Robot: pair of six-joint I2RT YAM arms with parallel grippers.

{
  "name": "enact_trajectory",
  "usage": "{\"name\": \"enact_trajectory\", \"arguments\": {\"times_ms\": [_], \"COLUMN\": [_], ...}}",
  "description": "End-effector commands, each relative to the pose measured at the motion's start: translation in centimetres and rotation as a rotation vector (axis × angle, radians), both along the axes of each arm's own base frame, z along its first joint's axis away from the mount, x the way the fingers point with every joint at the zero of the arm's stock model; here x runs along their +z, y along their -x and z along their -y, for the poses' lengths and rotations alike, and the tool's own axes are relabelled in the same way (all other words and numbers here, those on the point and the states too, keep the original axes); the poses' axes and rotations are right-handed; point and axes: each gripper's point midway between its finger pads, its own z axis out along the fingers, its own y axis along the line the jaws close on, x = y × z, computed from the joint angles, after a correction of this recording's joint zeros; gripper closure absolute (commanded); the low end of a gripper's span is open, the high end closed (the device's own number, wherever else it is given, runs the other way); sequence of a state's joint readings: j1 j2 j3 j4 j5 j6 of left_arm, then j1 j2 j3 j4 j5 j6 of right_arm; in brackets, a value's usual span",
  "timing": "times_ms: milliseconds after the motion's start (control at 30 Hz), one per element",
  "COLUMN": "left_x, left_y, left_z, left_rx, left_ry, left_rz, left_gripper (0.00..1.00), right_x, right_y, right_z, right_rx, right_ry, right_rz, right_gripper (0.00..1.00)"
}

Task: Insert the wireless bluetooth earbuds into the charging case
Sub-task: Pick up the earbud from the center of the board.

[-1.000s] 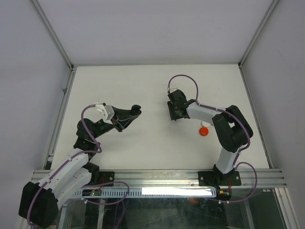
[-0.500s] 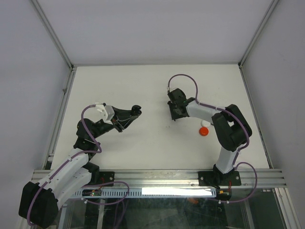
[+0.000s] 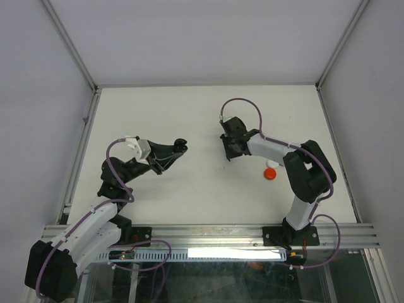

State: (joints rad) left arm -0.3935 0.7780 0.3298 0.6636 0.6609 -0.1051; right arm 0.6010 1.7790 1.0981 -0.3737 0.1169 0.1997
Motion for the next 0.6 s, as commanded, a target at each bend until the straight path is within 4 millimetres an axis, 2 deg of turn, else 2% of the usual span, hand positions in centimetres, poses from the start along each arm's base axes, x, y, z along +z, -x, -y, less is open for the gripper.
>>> {"name": "enact_trajectory", "arguments": {"times_ms": [0, 167, 367, 567], "left_x": [1.8, 1.8, 1.7, 1.8], "left_y": [0.6, 0.6, 0.6, 0.6], "left_z": [0.1, 0.1, 0.1, 0.2], "left_rx": [-0.021, -0.022, -0.021, -0.024], "left_ry": [0.035, 0.036, 0.035, 0.035], "left_rz": [0.074, 0.07, 0.068, 0.074], "left_gripper": [0.92, 0.92, 0.92, 0.92], "right_x": [3.4, 2.6, 1.2, 0.6], "right_y": [-0.1, 1.8, 4.8, 6.9], "right_z": [-1.3, -1.2, -0.1, 0.8], "right_rx": [0.052, 0.109, 0.15, 0.169], "right_ry": [-0.063, -0.023, 0.035, 0.07], "right_rz": [0.061, -0.011, -0.103, -0.164], "right_gripper": [0.82, 0.82, 0.81, 0.81]}}
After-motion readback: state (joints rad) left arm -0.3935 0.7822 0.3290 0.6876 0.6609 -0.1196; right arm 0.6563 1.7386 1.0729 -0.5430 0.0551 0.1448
